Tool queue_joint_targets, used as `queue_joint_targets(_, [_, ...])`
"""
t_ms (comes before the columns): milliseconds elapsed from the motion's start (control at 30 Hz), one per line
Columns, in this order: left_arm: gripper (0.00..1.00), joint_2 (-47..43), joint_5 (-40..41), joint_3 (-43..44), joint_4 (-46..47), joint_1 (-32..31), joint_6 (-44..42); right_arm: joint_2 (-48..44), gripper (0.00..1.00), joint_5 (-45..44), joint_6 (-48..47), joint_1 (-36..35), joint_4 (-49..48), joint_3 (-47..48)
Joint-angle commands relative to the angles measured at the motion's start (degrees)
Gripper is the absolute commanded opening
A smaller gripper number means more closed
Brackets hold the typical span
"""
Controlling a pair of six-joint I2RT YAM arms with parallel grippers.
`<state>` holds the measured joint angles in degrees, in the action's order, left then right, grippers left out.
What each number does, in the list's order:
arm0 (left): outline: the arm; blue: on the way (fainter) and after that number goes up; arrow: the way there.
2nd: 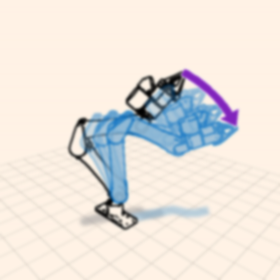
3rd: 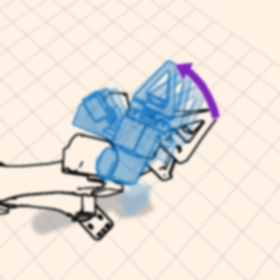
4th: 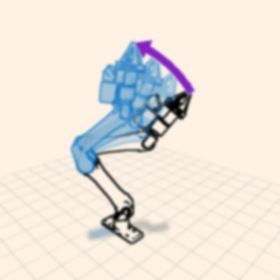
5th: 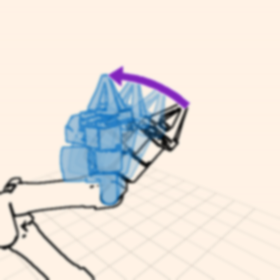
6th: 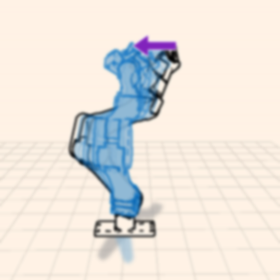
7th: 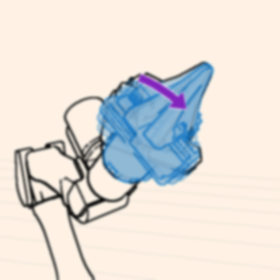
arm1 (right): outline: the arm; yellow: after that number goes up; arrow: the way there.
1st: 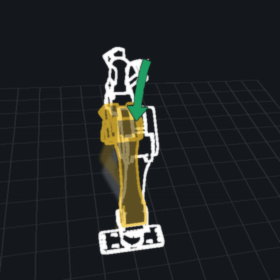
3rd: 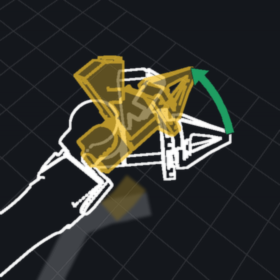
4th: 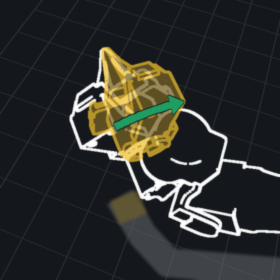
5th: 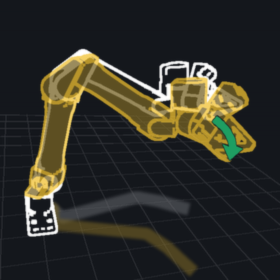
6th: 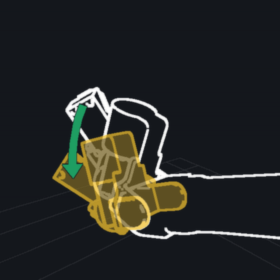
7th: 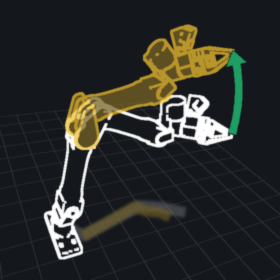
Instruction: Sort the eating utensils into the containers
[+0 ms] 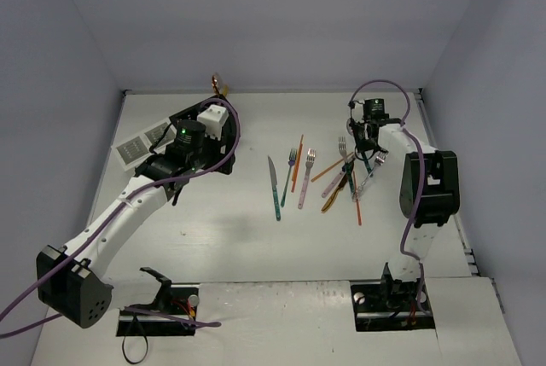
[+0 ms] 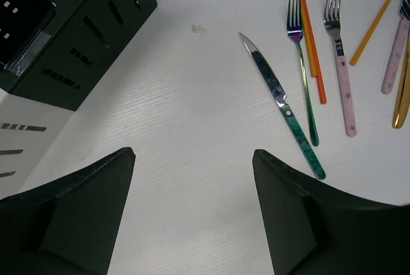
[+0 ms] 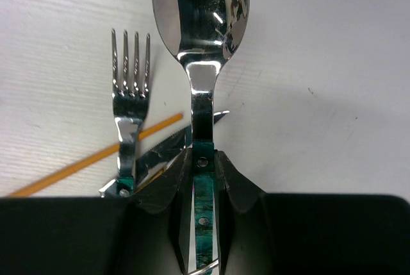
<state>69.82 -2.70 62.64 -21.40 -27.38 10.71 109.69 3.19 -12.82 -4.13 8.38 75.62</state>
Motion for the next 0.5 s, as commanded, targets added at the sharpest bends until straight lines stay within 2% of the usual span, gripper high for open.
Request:
queue_joint_targets(0, [0.72, 0.0, 0.5, 4.2, 1.1, -0.3, 1.9, -5.5, 0.00, -0.1, 3.9, -0.7, -6.7, 0.1])
queue_joint_targets(133, [0.72, 0.5, -0.7, 5.1, 1.5, -0.4, 3.4, -6.0, 0.00, 3.7, 5.8, -2.6, -9.3, 0.0])
queue_joint_targets(467, [0.72, 1.0, -2.7, 8.3, 2.7, -0.4, 7.6, -9.4, 0.00, 9.1, 9.9, -14.3, -14.3, 1.4])
